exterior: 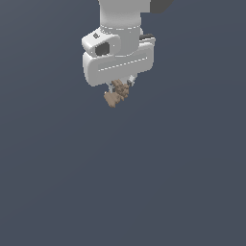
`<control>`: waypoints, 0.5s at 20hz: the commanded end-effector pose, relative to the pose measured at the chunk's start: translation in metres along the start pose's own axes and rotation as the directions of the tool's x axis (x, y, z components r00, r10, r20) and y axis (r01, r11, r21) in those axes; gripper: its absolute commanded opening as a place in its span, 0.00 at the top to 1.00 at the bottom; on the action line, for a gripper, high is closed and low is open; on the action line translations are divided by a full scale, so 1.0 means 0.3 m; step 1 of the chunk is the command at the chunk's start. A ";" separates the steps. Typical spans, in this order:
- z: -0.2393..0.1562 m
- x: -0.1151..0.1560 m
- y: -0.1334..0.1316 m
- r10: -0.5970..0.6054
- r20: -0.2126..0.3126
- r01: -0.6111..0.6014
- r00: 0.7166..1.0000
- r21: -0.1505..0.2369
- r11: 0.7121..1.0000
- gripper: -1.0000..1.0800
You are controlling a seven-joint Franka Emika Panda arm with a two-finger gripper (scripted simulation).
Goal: Pick up the object and move it to a goal position.
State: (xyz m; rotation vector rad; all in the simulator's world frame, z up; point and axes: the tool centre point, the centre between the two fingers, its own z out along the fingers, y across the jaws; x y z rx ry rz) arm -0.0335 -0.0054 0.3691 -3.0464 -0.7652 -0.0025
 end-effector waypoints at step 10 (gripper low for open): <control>-0.324 0.048 -0.003 0.002 0.001 -0.002 1.000 0.000 1.000 1.00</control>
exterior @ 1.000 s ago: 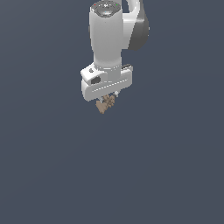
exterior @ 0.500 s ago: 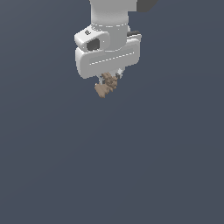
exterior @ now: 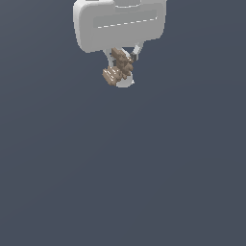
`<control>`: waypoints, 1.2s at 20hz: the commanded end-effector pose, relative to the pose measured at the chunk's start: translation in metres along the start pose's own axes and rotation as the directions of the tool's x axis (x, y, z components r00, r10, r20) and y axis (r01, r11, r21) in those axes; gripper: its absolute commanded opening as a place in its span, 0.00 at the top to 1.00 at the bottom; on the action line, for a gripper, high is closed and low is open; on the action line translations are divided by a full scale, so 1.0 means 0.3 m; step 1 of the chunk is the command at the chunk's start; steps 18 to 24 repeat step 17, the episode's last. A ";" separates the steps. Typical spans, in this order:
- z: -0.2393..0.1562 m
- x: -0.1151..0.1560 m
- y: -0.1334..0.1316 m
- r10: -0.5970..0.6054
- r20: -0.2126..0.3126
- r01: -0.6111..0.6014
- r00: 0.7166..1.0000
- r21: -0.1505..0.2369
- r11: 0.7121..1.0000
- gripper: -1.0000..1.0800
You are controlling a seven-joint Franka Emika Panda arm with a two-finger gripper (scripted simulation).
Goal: Pick up the object and move it to a goal position.
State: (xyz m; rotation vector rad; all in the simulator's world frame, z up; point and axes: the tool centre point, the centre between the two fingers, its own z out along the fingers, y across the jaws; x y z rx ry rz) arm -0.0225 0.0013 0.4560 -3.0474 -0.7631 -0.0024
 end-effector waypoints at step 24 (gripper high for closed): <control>-0.184 0.035 0.003 0.001 0.001 -0.001 1.000 0.000 1.000 1.00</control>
